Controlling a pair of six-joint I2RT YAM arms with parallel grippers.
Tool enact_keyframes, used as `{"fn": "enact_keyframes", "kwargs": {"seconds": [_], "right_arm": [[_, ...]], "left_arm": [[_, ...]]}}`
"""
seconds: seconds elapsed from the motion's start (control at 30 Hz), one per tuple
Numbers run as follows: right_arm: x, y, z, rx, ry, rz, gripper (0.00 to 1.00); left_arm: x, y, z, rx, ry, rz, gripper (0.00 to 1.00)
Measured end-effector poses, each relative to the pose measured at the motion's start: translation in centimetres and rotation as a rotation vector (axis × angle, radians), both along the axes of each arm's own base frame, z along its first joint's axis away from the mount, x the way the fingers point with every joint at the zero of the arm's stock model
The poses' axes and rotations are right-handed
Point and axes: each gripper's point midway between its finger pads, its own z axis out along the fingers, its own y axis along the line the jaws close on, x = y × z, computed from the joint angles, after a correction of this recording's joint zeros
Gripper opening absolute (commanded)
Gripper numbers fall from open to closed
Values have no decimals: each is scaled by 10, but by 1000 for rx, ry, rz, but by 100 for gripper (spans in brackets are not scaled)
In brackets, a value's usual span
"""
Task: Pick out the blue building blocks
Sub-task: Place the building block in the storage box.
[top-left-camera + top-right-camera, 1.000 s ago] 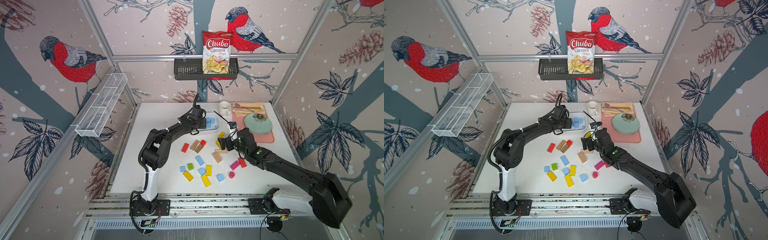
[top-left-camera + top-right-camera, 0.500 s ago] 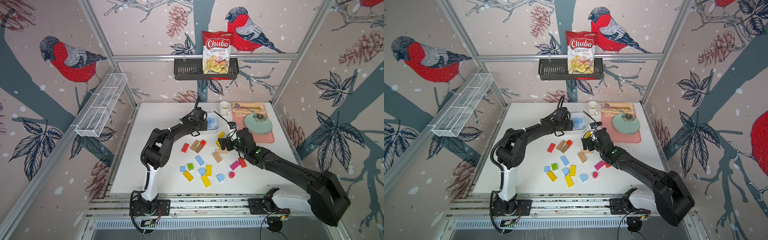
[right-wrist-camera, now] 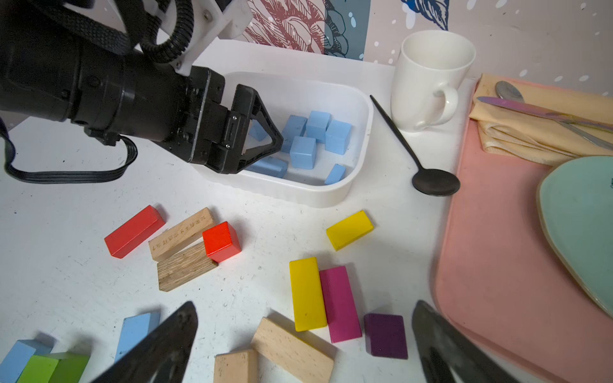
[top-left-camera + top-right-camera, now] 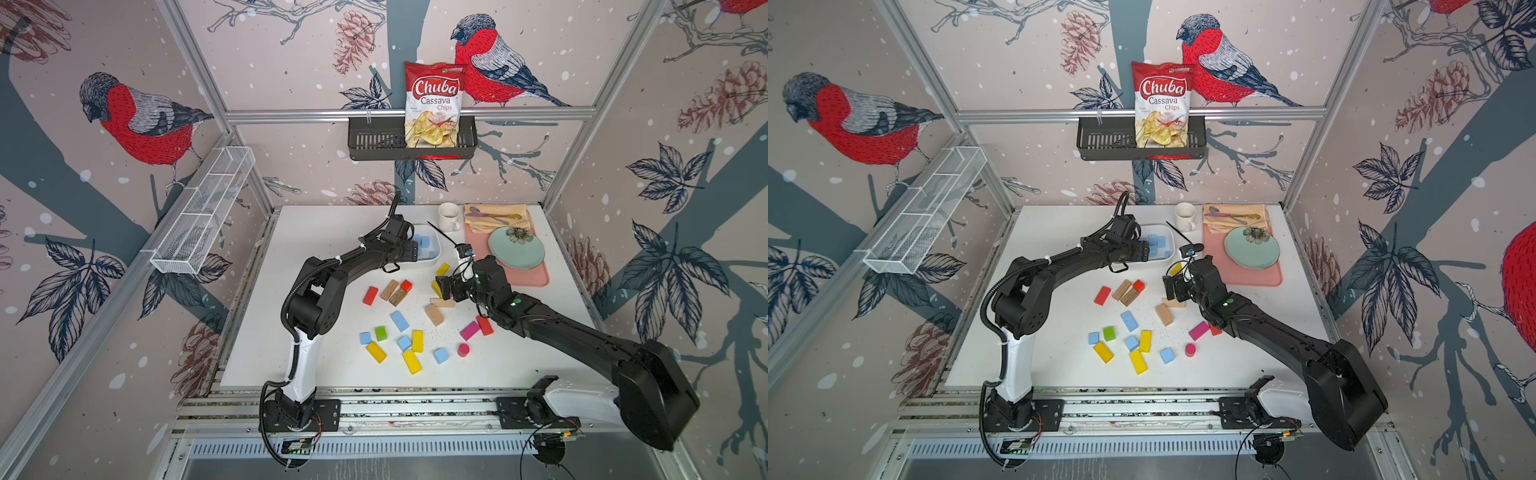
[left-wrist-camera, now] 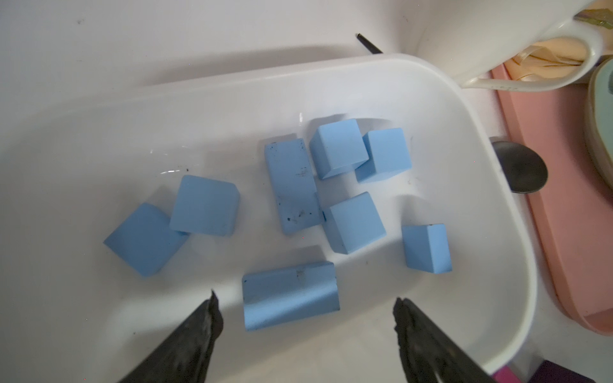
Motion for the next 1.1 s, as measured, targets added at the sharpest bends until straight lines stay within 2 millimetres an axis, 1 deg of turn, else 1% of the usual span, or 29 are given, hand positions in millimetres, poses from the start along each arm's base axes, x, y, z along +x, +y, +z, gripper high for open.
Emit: {"fn": "enact_keyframes", "kwargs": {"seconds": [0.17, 0.37, 0.5, 0.63, 0.73, 0.9, 1.1], "right_arm": [[0, 0, 1, 3, 0, 2, 99], [0, 2, 1, 7, 2, 9, 99], [-1, 5, 4, 18, 3, 24, 100], [-1, 8, -6, 4, 30, 35, 99], [-2, 13, -7, 5, 35, 50, 99], [-10, 32, -10, -7, 48, 100, 99], [-21, 56, -24, -65, 66, 169, 99]], "left_arm": [[-10, 4, 26, -19, -53, -22, 87], [-30, 12, 48, -51, -108, -56, 88], [-45, 21, 53, -49, -142, -76, 89], [-59, 30, 54, -53, -162, -83, 91], [-67, 35, 57, -56, -187, -94, 92], [-76, 42, 62, -69, -227, -85, 95], [-83, 56, 67, -64, -279, -47, 96]]}}
